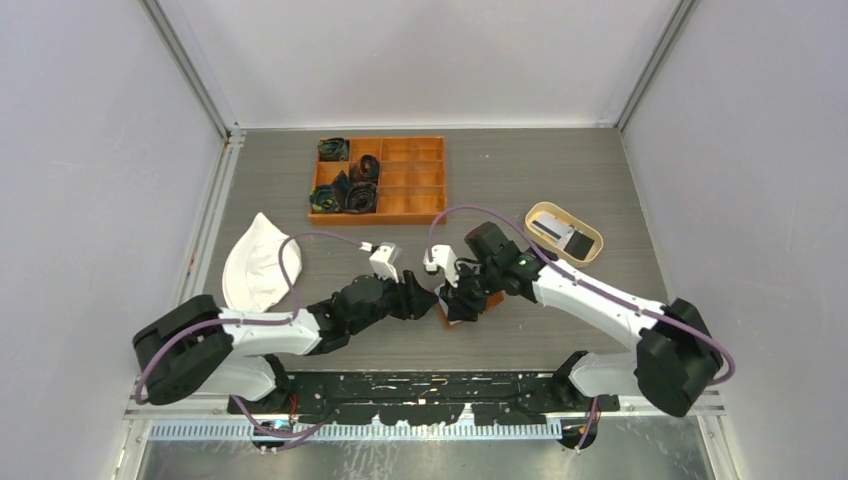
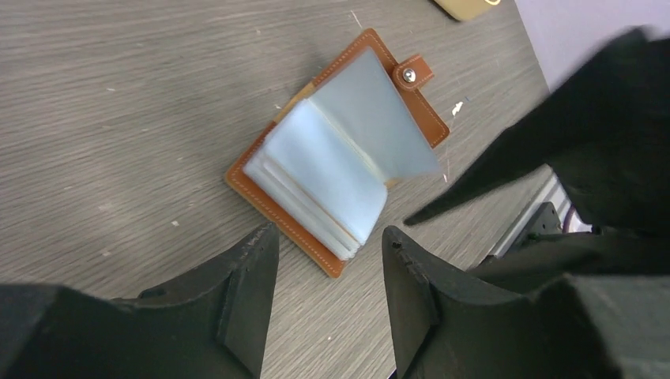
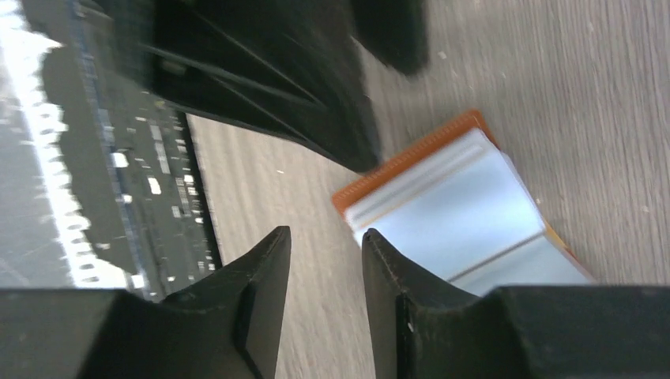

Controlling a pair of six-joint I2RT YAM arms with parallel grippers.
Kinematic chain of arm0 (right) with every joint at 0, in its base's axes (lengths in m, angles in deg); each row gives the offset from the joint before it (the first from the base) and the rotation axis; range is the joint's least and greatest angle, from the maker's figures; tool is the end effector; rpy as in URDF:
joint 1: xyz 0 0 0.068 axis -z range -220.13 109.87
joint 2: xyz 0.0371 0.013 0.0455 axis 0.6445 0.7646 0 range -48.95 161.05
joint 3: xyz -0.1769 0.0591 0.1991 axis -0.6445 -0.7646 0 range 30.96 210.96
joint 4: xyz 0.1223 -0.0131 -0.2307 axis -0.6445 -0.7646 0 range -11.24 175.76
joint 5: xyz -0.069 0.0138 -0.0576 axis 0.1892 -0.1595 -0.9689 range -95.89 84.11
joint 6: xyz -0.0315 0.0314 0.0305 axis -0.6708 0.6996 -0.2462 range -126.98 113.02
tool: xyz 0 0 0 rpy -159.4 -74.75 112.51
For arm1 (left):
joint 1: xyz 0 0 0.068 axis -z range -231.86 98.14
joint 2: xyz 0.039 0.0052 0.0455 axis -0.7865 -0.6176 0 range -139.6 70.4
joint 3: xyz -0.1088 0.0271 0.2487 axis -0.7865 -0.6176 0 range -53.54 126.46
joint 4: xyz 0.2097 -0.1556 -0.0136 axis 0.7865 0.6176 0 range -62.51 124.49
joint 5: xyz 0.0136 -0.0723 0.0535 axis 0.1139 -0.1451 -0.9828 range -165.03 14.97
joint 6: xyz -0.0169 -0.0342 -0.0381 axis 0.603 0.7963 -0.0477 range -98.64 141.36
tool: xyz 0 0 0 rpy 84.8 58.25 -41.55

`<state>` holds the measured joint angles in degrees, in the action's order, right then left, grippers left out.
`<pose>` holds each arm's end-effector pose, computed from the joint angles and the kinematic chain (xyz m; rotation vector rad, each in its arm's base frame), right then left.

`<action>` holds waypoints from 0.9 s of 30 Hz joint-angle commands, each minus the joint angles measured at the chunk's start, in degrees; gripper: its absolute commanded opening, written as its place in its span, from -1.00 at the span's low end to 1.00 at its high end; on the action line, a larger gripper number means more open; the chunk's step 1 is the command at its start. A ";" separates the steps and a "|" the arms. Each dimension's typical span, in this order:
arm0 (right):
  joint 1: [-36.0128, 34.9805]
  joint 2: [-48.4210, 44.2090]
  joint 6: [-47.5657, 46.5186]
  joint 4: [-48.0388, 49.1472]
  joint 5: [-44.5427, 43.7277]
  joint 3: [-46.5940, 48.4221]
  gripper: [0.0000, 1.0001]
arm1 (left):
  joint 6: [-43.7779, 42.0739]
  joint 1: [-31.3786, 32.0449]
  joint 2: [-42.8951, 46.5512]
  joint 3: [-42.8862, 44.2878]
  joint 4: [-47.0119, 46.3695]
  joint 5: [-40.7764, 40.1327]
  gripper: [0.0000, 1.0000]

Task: Put the credit cards into the card holder
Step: Open the card holder at the center of the board.

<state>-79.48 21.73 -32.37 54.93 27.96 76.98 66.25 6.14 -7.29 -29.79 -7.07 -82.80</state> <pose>0.1723 0.1668 0.2296 -1.5320 1.9773 0.8462 0.1416 -0.2177 0.1725 0.1366 2.0550 -1.0521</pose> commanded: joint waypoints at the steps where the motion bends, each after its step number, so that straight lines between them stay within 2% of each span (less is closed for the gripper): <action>1: -1.41 5.12 -0.30 3.18 -14.14 3.29 -0.08 | -2.41 -0.27 6.69 -1.58 4.19 -6.48 0.03; 6: -1.83 13.16 2.25 -0.47 -18.54 6.32 0.27 | -2.25 -0.28 8.15 -3.05 4.80 -6.98 0.03; 11: -2.51 15.27 5.58 0.39 -20.93 7.24 0.54 | -1.15 -0.27 7.08 -3.77 3.06 -6.19 0.01; 21: -2.65 18.26 6.85 -0.41 -23.18 8.18 0.53 | 1.10 -0.26 -0.88 -2.04 -3.85 -1.65 -0.04; 27: -2.74 18.96 7.87 -0.93 -21.74 8.60 0.62 | 1.84 -0.25 -4.91 -0.53 -5.94 0.64 -0.14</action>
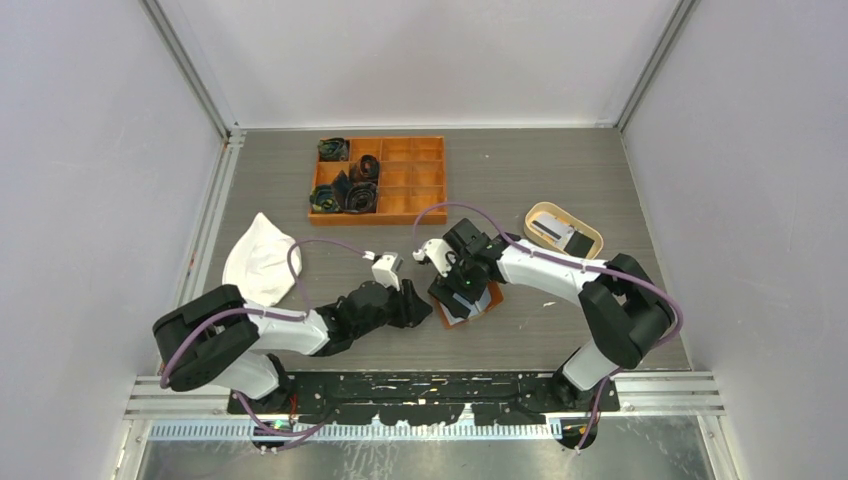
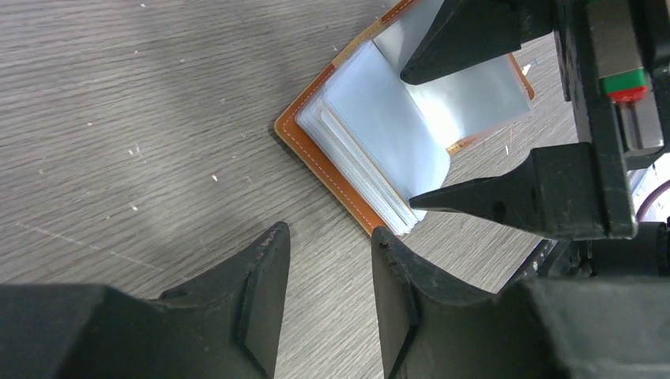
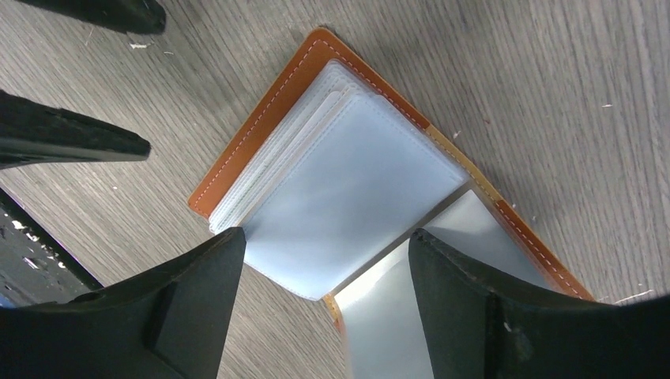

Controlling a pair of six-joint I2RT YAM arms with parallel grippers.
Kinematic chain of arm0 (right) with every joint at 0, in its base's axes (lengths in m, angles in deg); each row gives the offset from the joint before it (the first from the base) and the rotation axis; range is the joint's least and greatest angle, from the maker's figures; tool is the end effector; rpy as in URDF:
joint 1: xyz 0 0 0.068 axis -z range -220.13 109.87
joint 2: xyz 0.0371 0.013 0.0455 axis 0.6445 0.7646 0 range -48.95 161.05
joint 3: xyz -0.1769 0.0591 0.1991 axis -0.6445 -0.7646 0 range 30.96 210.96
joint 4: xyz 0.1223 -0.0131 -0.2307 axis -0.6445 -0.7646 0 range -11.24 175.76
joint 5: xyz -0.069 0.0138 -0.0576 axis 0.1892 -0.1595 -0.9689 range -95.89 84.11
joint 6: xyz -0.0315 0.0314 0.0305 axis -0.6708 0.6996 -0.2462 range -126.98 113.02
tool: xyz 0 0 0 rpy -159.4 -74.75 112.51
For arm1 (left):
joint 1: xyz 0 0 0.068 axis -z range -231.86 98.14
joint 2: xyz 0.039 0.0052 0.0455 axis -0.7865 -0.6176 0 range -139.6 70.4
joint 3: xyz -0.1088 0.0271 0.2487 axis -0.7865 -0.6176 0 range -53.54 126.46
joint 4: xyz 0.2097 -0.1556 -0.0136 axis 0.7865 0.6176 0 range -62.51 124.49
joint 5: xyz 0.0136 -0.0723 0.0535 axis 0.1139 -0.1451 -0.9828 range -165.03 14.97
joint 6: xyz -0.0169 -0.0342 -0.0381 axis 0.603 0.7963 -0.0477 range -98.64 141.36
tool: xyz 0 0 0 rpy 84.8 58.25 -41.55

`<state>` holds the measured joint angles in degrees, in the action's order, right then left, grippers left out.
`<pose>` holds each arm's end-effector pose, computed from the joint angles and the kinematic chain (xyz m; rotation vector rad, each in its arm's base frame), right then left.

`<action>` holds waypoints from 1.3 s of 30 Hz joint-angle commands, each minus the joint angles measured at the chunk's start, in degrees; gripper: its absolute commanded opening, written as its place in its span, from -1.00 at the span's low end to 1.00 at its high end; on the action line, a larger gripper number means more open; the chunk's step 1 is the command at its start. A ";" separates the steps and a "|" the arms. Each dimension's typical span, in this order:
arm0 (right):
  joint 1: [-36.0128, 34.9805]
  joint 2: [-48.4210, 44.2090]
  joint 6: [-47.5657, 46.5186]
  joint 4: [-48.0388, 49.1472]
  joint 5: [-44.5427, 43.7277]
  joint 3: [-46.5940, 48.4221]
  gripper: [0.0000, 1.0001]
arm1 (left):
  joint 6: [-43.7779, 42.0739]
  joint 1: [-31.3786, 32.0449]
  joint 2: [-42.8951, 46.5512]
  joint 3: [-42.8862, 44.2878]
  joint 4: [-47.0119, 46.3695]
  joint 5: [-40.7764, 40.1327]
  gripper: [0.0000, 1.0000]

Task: Put the credit cards into the card holder
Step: Open the card holder at the center of the board.

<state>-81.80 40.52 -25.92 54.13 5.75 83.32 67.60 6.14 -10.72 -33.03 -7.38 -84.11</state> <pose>0.2108 0.1972 0.1761 -1.4555 2.3844 0.3824 0.1373 -0.2093 0.1430 0.1141 2.1570 -0.9640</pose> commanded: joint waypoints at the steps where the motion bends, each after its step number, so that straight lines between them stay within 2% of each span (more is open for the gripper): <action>1: -0.49 0.16 1.52 -0.17 0.53 2.39 0.64 | 0.56 -0.25 -1.81 2.85 -5.74 2.08 -0.16; 5: -0.50 0.28 2.48 -0.29 1.08 2.65 0.70 | 0.86 -0.27 -4.23 3.58 -6.82 3.01 -0.20; 9: -0.50 1.52 2.68 -0.46 0.45 2.94 0.67 | 1.38 -0.26 -6.85 4.18 -9.04 4.39 -0.26; 19: -0.47 2.50 2.07 -1.57 0.13 3.62 0.19 | 1.57 -0.28 -7.49 4.19 -9.64 5.02 -0.29; 24: -0.39 2.88 2.31 -2.11 0.29 4.10 0.02 | 1.70 -0.25 -7.56 4.20 -10.21 5.47 -0.29; 28: 1.30 3.01 3.54 -2.73 3.87 4.61 -0.07 | 2.01 -0.26 -7.55 3.39 -13.25 5.48 -0.26; 32: 4.23 3.66 4.68 -3.97 9.00 5.16 -0.28 | 1.82 -0.70 -7.34 3.49 -15.77 4.85 -0.27; 34: 5.20 4.08 4.98 -4.50 10.67 5.44 -0.31 | 1.52 -0.98 -7.60 4.15 -14.98 4.00 -0.32; 37: 6.59 4.65 5.21 -5.01 12.47 5.73 -0.36 | 1.31 -1.70 -8.37 5.29 -13.30 3.24 -0.72; 39: 7.13 4.93 5.15 -5.08 12.88 5.74 -0.38 | 1.31 -1.83 -8.87 5.41 -12.60 2.84 -0.82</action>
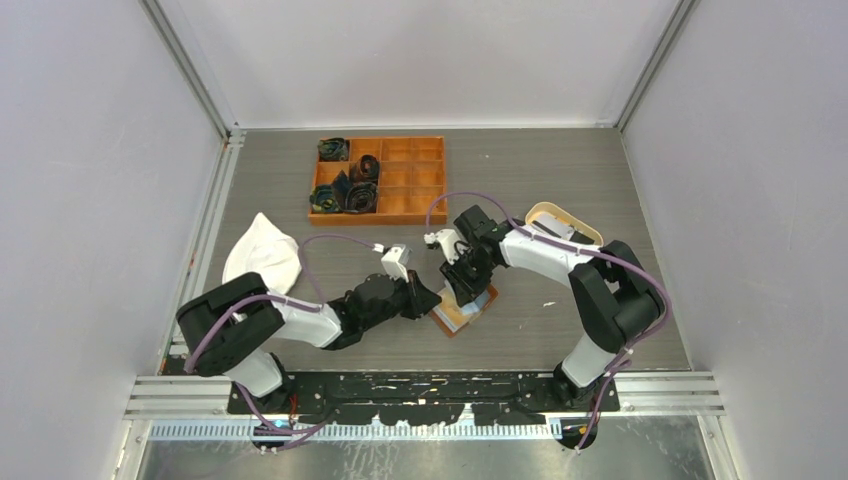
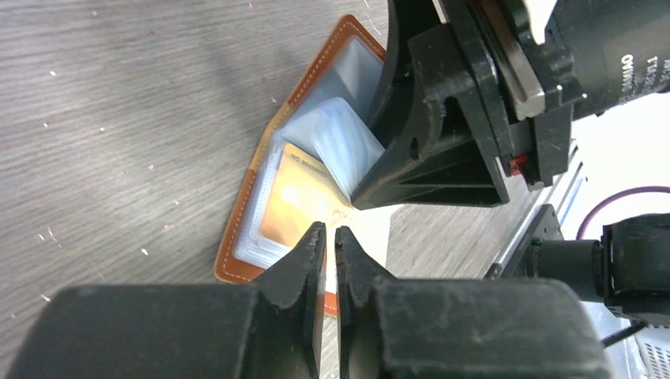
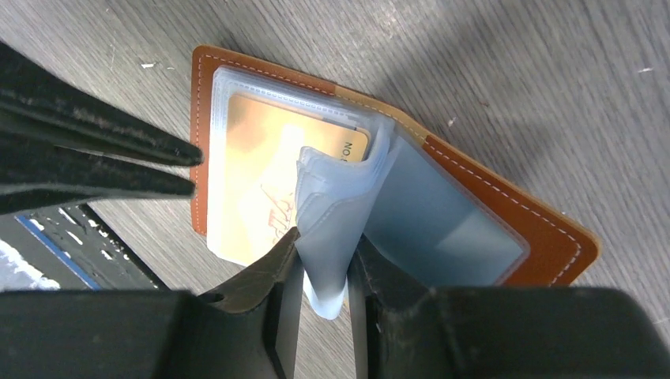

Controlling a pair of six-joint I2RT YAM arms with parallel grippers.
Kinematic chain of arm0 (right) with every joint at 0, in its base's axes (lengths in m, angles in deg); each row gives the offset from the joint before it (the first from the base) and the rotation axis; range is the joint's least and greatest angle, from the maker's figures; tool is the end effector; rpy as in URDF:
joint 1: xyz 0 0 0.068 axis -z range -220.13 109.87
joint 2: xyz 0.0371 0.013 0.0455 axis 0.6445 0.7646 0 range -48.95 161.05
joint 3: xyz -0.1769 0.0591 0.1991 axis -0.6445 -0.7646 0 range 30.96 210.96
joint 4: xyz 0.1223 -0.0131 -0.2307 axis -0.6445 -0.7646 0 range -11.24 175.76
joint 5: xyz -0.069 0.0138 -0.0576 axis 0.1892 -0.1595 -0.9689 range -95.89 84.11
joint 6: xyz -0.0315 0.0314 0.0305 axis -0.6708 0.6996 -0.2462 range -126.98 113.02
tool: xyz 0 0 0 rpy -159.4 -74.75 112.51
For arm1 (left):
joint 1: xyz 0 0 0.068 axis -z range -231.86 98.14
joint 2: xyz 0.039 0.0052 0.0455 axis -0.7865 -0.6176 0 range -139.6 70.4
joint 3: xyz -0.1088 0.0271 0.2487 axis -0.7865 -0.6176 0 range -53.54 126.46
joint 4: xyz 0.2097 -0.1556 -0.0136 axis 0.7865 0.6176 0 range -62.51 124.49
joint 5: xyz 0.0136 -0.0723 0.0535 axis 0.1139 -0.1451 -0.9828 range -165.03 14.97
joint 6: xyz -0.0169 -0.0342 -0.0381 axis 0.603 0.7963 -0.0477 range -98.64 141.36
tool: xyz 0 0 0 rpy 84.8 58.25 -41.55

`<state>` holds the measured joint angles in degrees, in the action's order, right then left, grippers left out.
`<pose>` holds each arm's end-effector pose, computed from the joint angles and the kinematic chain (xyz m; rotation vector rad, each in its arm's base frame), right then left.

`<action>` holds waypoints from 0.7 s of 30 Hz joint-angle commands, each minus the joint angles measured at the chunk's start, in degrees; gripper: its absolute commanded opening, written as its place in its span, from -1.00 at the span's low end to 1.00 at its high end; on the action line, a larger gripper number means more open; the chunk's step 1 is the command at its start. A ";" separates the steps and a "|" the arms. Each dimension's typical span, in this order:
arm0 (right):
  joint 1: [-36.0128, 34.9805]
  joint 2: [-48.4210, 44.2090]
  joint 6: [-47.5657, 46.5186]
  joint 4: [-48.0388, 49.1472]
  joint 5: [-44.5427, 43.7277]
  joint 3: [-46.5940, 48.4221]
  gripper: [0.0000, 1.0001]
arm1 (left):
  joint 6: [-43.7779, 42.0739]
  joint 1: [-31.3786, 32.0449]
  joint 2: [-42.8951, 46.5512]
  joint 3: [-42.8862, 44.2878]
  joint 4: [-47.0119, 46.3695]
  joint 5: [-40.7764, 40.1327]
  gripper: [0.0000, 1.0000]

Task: Put the credit cards into the card holder
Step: Open the card holder at the center of the board.

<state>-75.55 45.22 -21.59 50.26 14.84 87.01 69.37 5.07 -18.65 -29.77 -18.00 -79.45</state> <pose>0.2366 0.1837 0.1698 -1.2815 2.5677 0.5906 0.1527 -0.2296 0.1430 0.1062 2.0905 -1.1170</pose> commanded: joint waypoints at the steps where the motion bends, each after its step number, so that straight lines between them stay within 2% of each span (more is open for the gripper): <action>1: 1.14 0.39 0.81 -1.29 3.99 2.11 -0.39 | -0.57 -0.84 -1.09 2.28 -1.53 -2.08 -0.83; 17: 4.11 0.28 0.80 -2.77 8.48 2.90 -0.38 | -3.01 -1.64 -10.11 13.18 7.94 2.96 -0.82; 21: 4.54 0.61 0.64 -3.01 8.62 3.00 -0.38 | -3.18 -1.69 -10.47 13.50 7.07 4.12 -0.79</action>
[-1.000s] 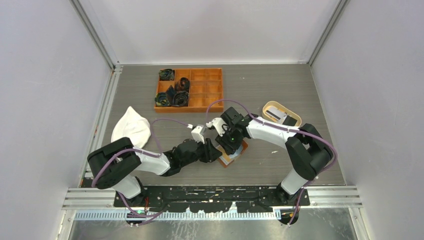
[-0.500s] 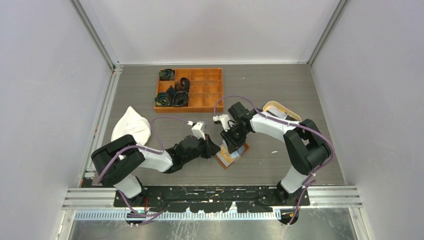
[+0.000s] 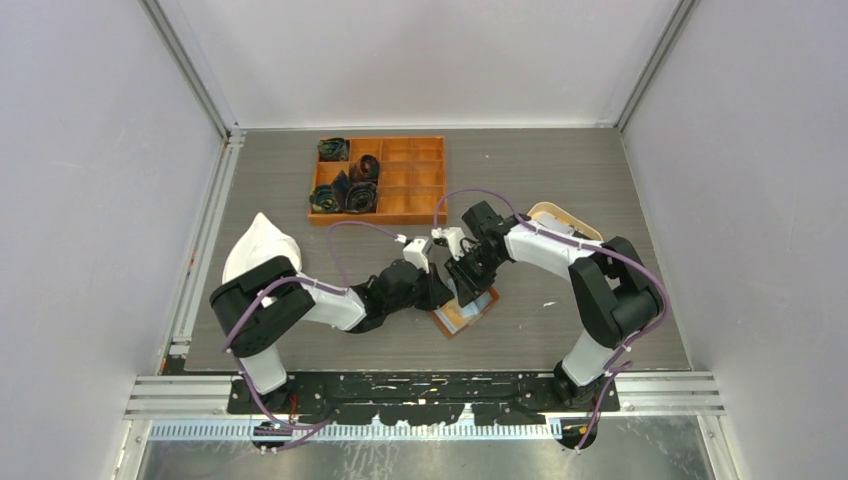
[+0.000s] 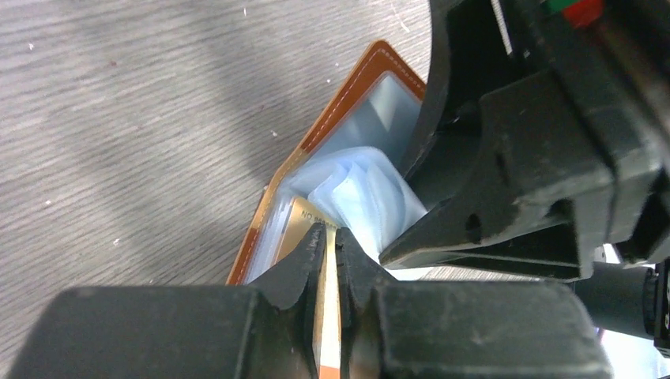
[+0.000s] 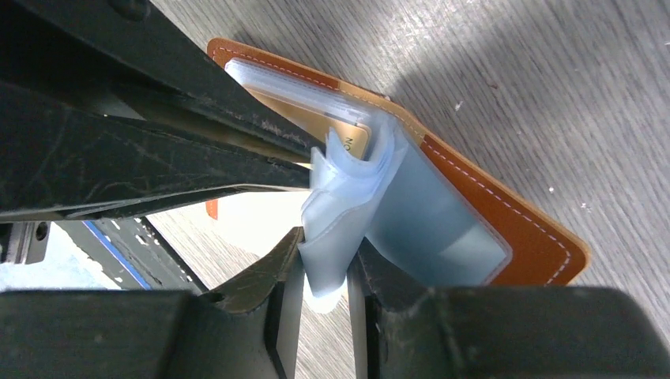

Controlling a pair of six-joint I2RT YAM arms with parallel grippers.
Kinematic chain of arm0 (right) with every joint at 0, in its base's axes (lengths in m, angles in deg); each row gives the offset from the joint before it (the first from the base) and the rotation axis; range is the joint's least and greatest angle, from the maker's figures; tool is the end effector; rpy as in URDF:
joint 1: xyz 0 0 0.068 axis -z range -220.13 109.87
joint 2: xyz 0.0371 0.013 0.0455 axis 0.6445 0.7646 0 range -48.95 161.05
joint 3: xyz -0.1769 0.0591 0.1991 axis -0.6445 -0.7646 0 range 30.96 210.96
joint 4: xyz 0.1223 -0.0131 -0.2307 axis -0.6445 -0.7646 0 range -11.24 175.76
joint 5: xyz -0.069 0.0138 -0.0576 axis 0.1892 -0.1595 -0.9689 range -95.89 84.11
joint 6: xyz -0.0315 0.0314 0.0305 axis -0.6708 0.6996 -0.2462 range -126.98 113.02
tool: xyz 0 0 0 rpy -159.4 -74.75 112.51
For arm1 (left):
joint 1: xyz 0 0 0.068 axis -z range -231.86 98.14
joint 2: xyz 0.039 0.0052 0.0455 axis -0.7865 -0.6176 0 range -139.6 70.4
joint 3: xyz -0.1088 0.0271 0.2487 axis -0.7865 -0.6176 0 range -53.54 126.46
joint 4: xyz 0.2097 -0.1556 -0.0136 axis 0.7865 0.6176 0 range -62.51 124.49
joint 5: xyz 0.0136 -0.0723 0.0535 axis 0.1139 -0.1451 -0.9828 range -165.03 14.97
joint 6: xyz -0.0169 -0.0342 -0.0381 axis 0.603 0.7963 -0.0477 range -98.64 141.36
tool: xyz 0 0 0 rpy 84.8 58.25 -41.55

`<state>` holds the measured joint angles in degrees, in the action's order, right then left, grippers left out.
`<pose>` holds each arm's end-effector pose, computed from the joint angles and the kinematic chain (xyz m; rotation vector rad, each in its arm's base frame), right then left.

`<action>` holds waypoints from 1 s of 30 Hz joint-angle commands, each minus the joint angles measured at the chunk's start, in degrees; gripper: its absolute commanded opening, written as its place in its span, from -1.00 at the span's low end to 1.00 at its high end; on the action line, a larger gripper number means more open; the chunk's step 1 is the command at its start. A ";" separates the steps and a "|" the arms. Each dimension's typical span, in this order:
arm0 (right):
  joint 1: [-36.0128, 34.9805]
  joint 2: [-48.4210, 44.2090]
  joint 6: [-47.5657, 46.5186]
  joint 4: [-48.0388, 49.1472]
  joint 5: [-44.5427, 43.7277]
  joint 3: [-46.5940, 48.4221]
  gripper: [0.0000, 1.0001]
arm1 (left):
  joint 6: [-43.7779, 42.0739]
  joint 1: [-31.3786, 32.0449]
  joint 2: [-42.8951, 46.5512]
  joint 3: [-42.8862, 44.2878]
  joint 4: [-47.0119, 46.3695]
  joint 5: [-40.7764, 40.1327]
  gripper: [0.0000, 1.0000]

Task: Put the credit cards into the card holder
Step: Open the card holder at the center of the board.

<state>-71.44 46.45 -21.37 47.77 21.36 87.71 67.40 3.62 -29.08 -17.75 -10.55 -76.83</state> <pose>0.2462 0.1688 0.1674 -1.1985 2.6328 0.7430 0.1849 -0.2670 0.1335 0.1591 2.1897 -1.0476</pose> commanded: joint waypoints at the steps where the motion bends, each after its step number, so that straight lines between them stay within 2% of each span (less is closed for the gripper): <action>1: 0.53 -0.48 0.37 -0.62 2.18 2.39 -0.37 | -1.29 -0.21 -0.01 1.49 -0.98 2.37 -0.76; 7: 1.99 -1.14 -0.46 -2.30 5.01 3.42 -0.29 | 0.09 -0.76 -2.22 2.15 -6.12 7.93 -0.55; 14: 6.31 -6.28 -3.44 -5.11 9.70 3.63 -0.07 | 2.85 -1.77 -5.38 2.00 -12.04 11.77 -0.49; 18: 9.17 -9.35 -5.15 -5.76 8.72 3.36 -0.04 | 3.54 -1.97 -6.03 2.21 -14.60 13.36 -0.46; 24: 15.10 -12.19 -1.71 -0.72 0.29 0.89 -0.09 | 4.98 -2.05 -7.65 3.97 -17.59 15.75 -0.36; 30: 15.97 -7.84 -1.28 -1.22 -4.52 0.98 -0.29 | 7.38 -2.10 -11.13 6.92 -20.64 18.50 -0.20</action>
<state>-55.13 36.41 -23.36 45.56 20.59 88.36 72.96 1.75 -38.48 -13.68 -24.93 -61.44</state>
